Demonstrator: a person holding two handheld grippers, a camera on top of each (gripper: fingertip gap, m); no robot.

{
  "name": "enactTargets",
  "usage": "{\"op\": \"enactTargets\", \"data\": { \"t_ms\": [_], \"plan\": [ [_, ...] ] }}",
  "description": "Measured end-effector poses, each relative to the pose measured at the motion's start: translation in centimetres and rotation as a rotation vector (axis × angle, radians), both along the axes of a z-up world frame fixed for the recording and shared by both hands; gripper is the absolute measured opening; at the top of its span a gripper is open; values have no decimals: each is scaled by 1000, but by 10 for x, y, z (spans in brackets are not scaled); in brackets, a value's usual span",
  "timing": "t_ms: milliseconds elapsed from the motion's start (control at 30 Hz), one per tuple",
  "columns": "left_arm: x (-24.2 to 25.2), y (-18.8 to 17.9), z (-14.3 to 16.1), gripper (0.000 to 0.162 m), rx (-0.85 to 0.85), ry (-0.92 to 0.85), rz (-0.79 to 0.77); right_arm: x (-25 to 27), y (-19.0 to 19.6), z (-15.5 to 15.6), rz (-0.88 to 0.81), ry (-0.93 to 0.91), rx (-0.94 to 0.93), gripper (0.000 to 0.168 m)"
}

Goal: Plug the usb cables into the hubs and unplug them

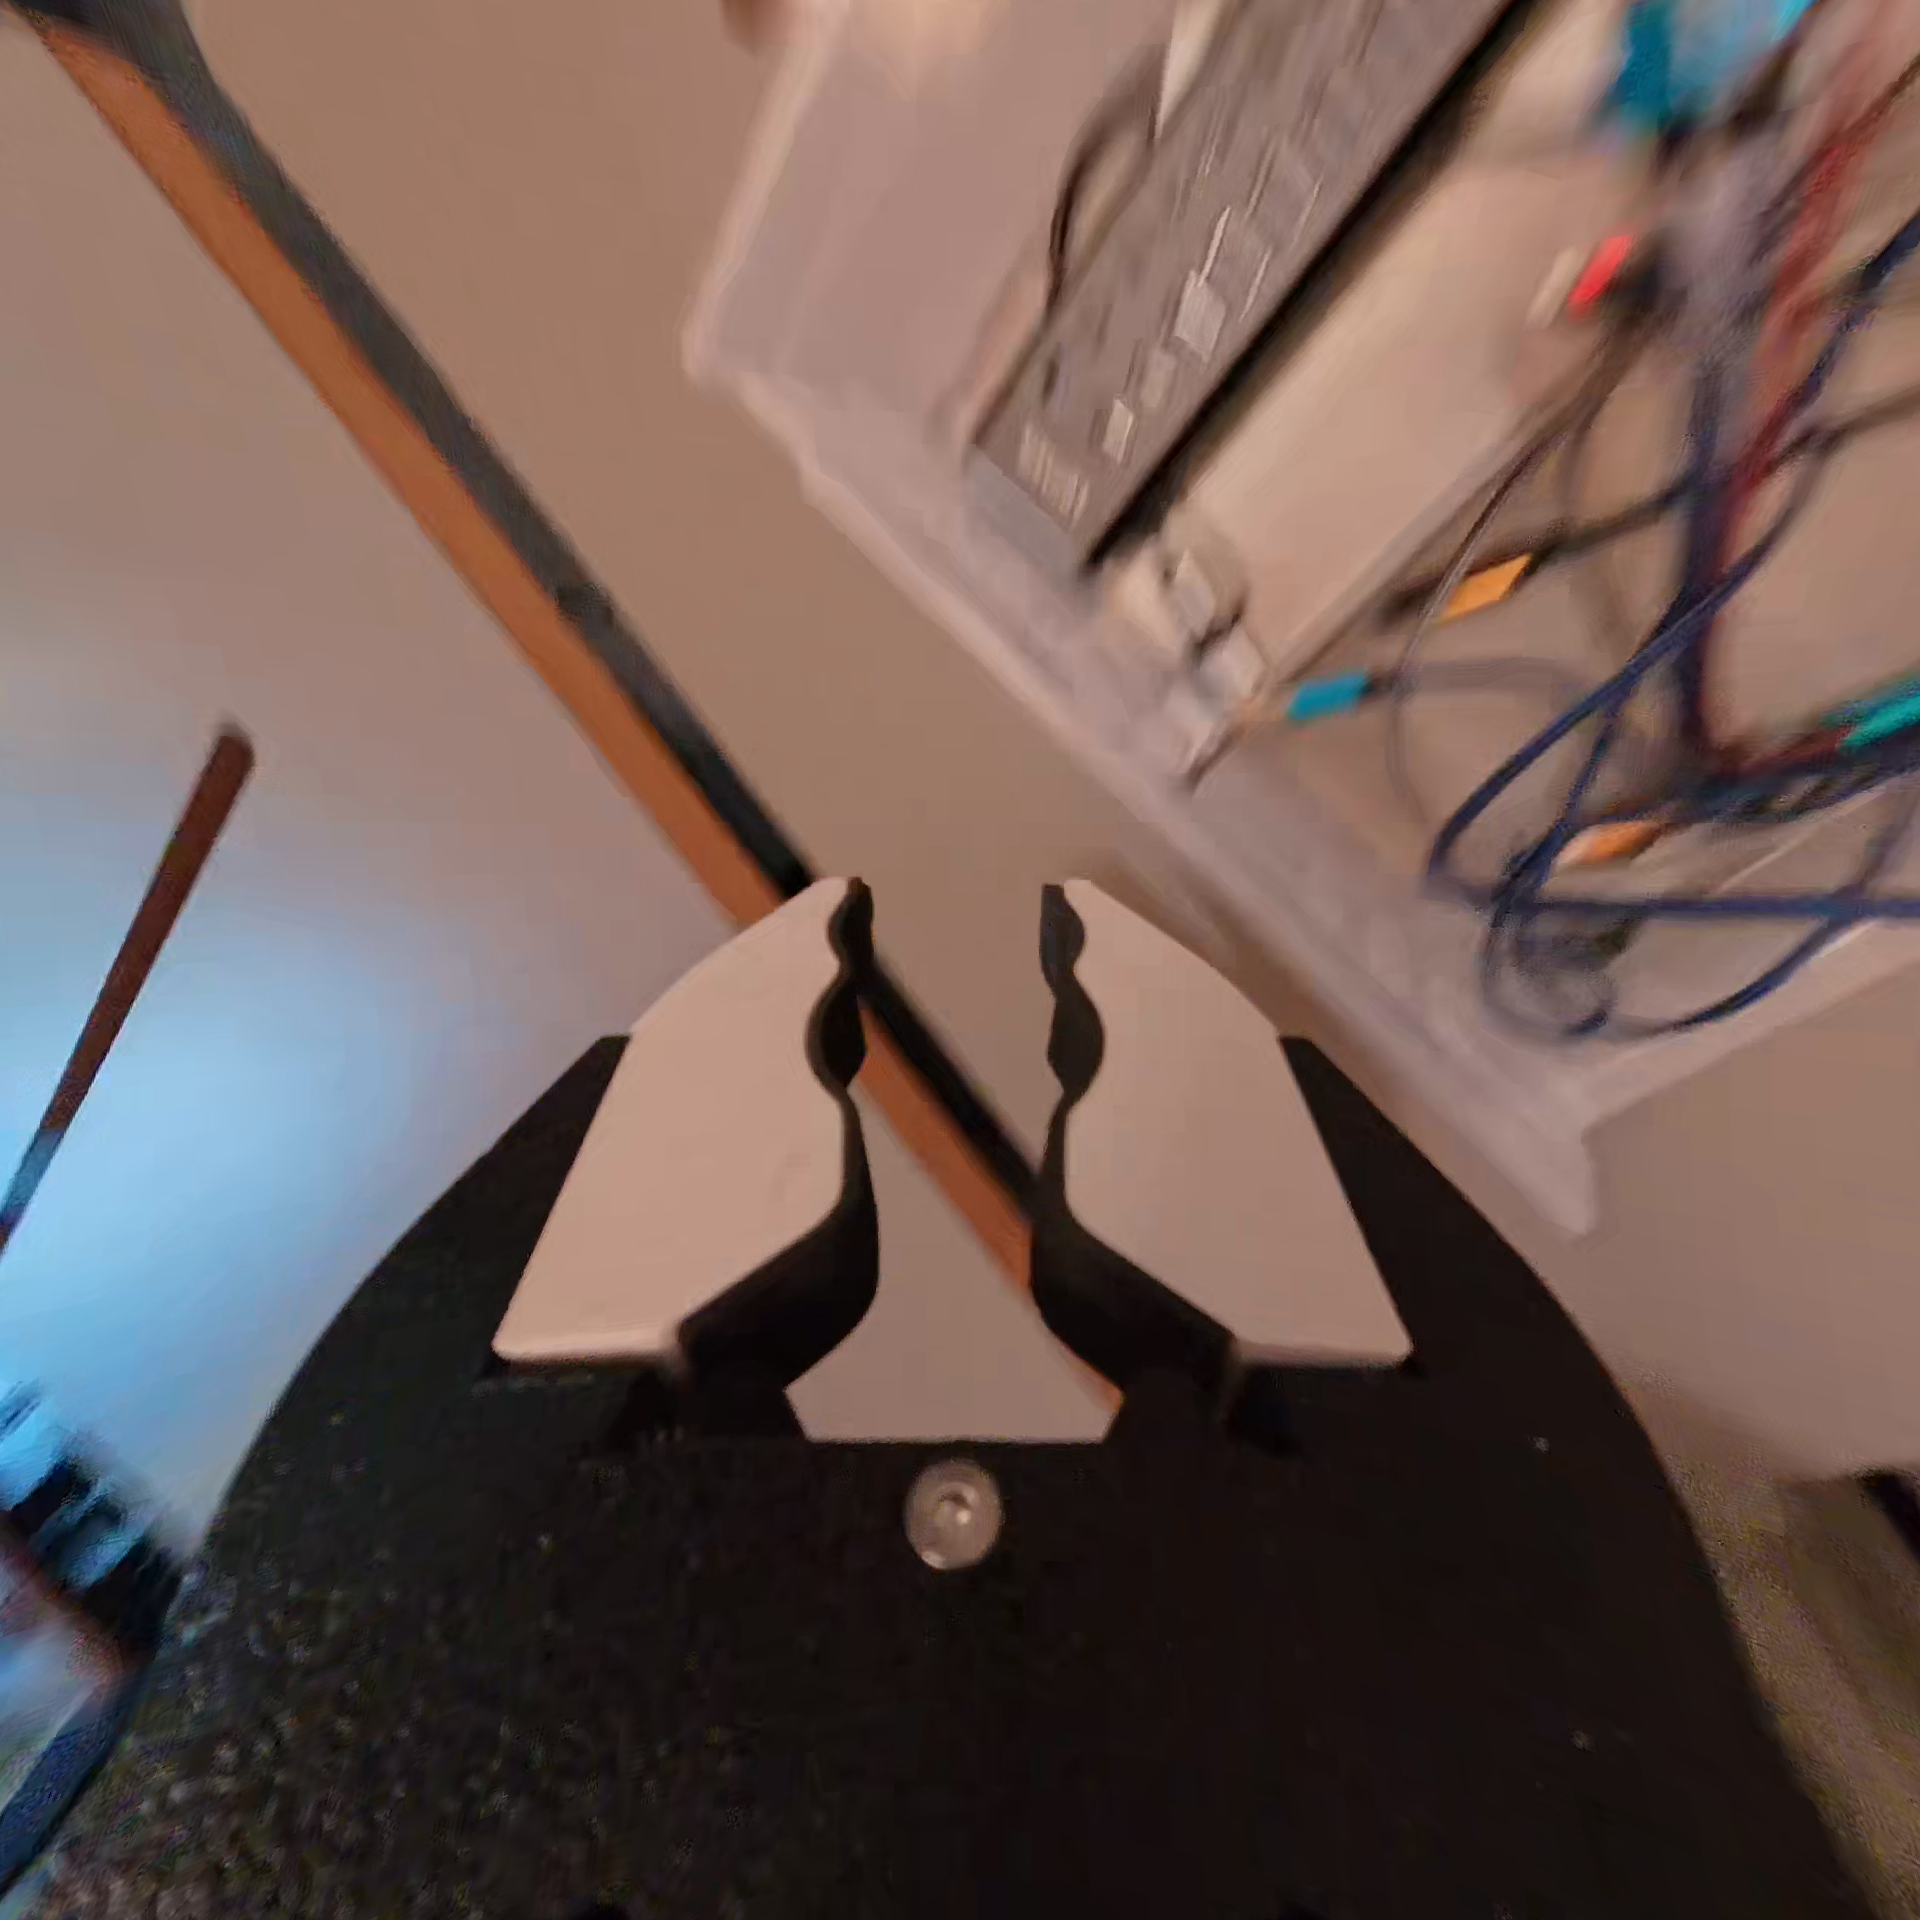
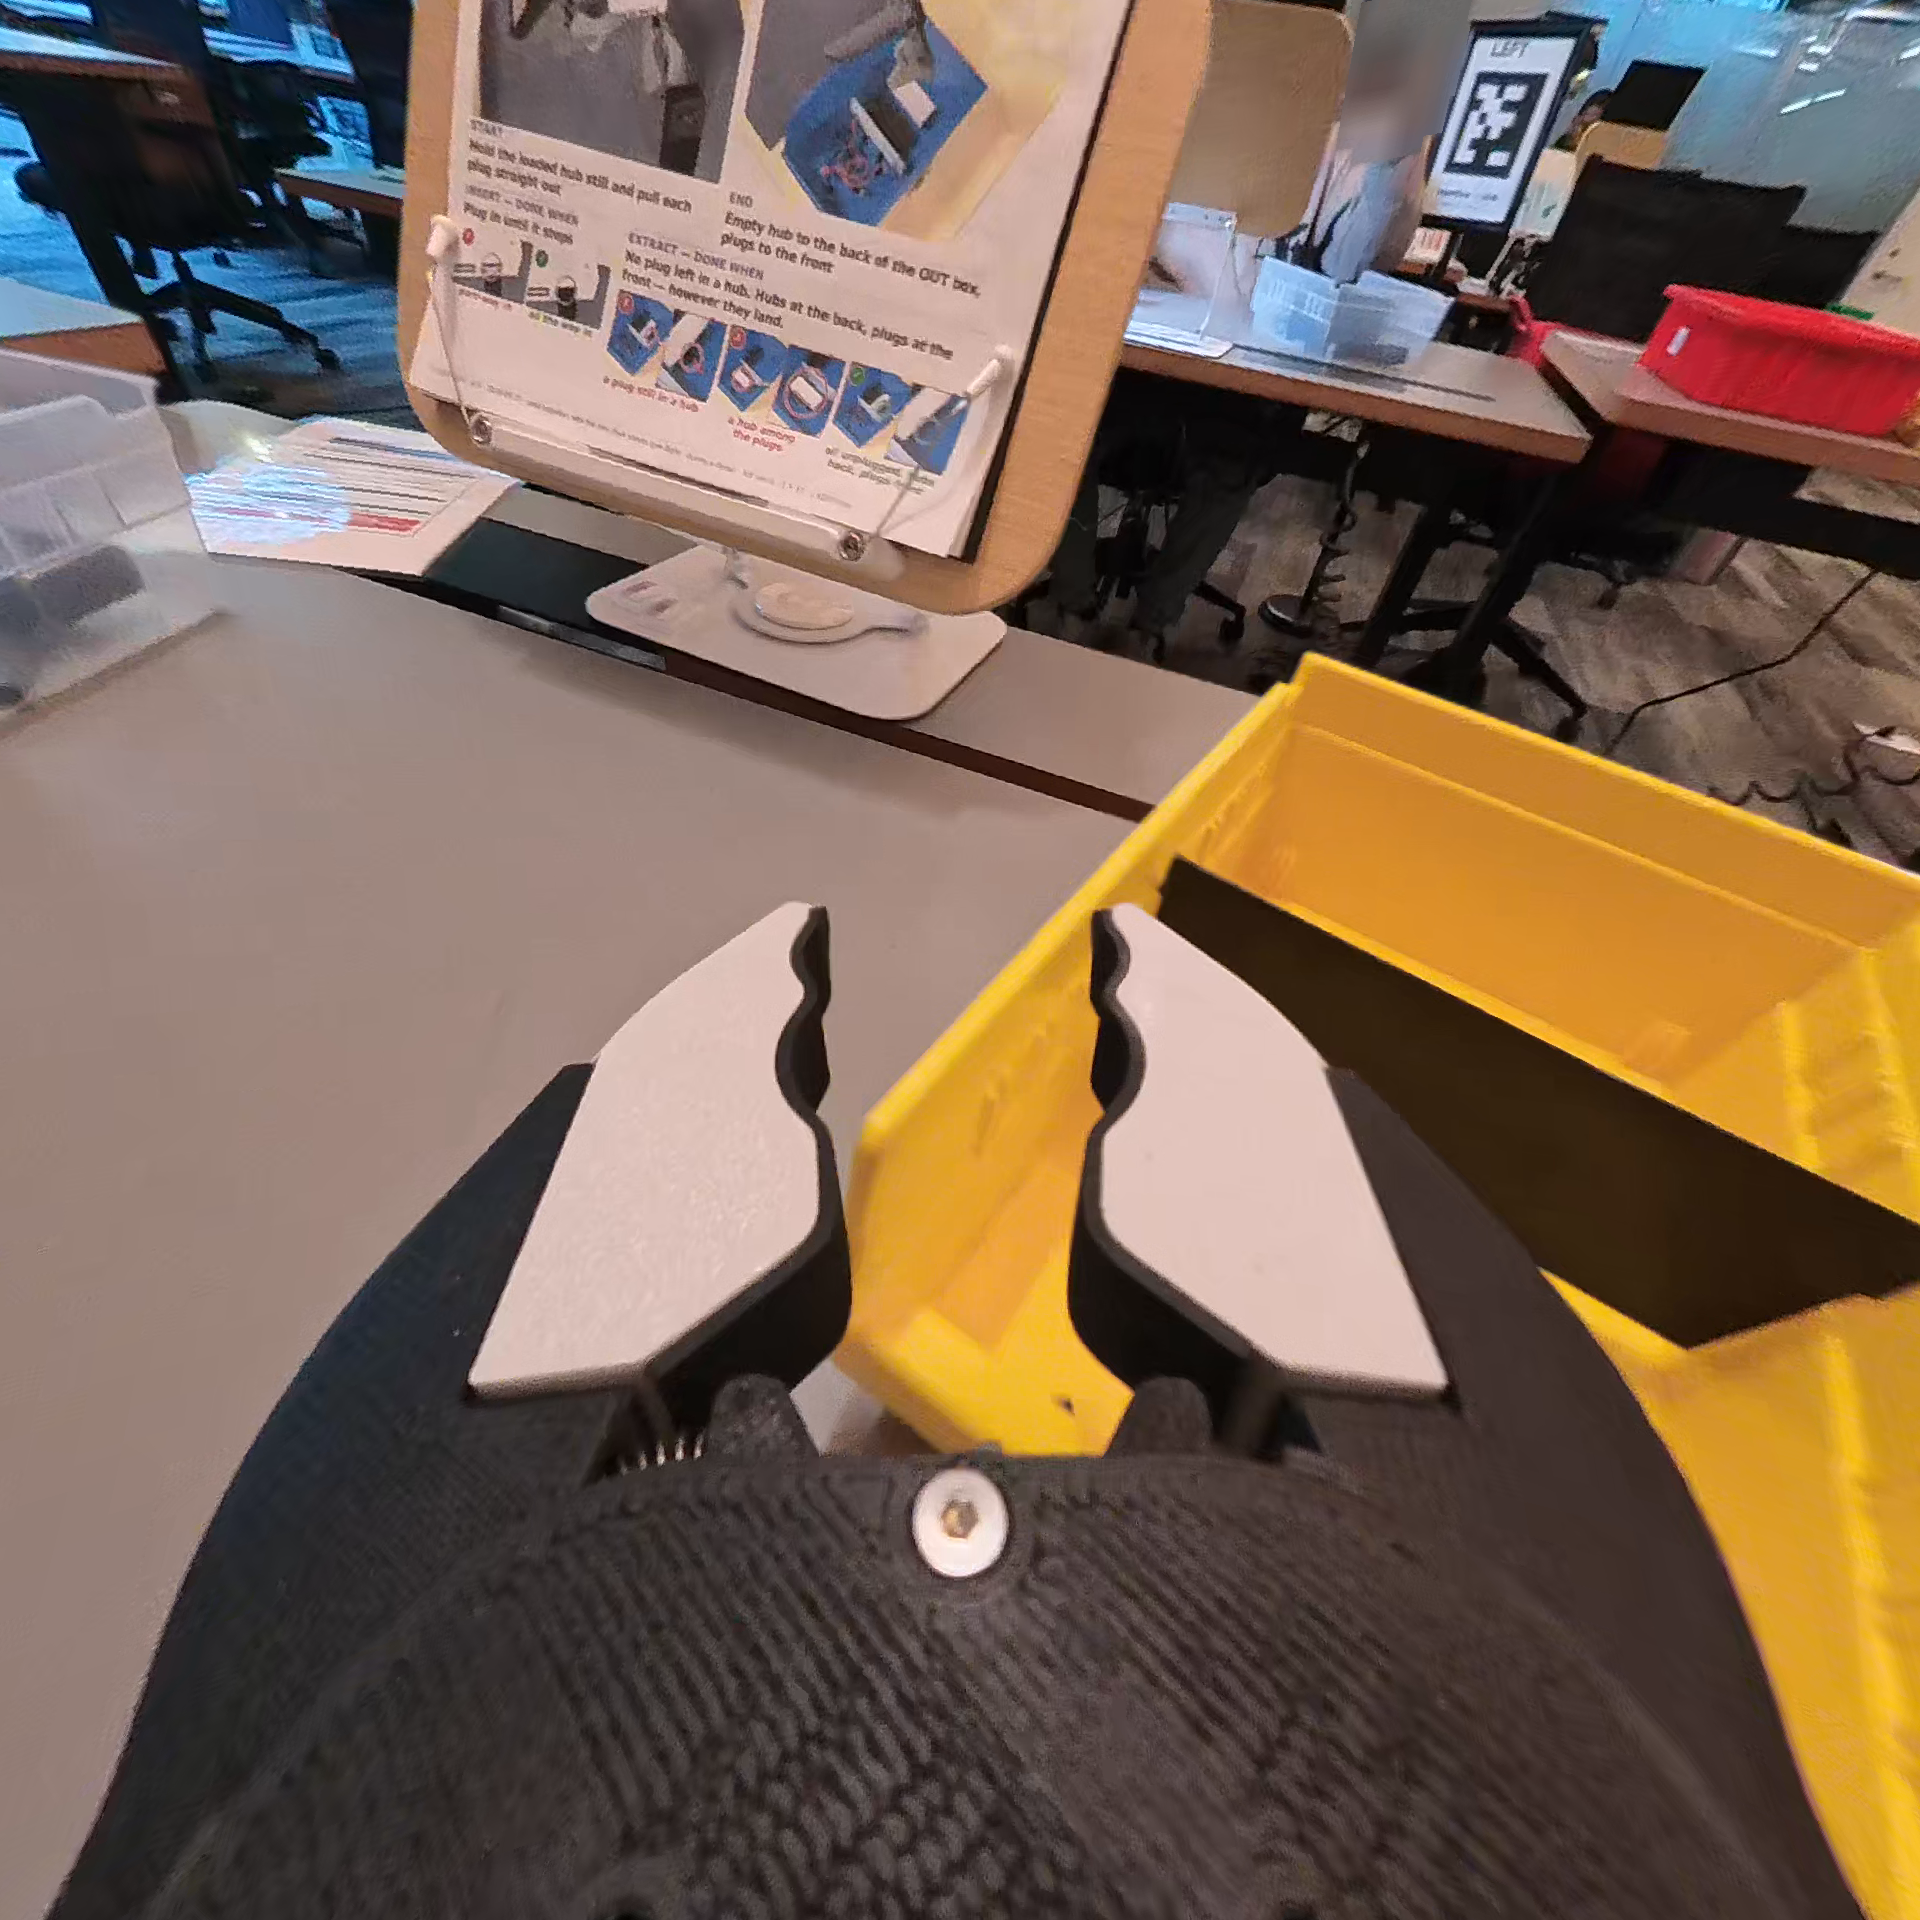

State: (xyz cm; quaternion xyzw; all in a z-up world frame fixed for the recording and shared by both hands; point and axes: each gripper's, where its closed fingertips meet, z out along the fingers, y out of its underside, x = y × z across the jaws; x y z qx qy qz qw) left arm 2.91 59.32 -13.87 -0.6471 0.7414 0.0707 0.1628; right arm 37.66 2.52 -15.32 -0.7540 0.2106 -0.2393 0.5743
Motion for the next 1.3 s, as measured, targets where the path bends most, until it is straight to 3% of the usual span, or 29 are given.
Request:
{"op": "enactTargets", "data": {
  "t_ms": [67, 133, 200, 267, 367, 467, 533, 700, 833, 867, 900, 933, 1033, 1133, 1300],
  "plan": [
    [42, -29, 8, 26, -155, -210, -58, 5, 20, -1, 27, 10, 12, 48],
    [73, -67, 1, 26, -386, -288, -95, 7, 43, -2, 70, 23, 17, 48],
    [93, -78, -21, 26, -497, -242, 14, 11, 62, -5, 85, 19, -7, 55],
    [107, -78, -50, 34, -556, -150, 158, 16, 71, -7, 68, 2, -62, 48],
    [120, -89, -83, 58, -683, -19, 322, 26, 57, 10, -74, -109, -119, 44],
    [135, -108, -96, 63, -828, 23, 434, 21, 48, 28, -70, -160, -54, 53],
    [137, -113, -104, 63, -849, 75, 486, 14, 47, 33, -23, -147, 1, 59],
    [150, -118, -118, 41, -885, 60, 742, 1, 38, 30, 27, -159, 20, 60],
    [147, -112, -140, 59, -696, 76, 896, -13, 27, 28, 53, -193, 10, 60],
    [143, -108, -145, 45, -615, 95, 919, -16, 25, 27, 59, -192, 10, 60],
    [144, -106, -146, 50, -564, 96, 939, -19, 23, 25, 70, -182, 13, 60],
    [148, -109, -147, 62, -544, 94, 950, -23, 21, 24, 87, -172, 16, 60],
    [143, -110, -150, 48, -428, 180, 907, -31, 14, 23, 111, -155, 37, 59],
    [145, -105, -150, 44, -404, 123, 908, -32, 8, 30, 98, -140, 63, 59],
    [145, -103, -141, 39, -515, -10, 898, -32, -4, 48, 92, -140, 127, 58]
  ]
}}
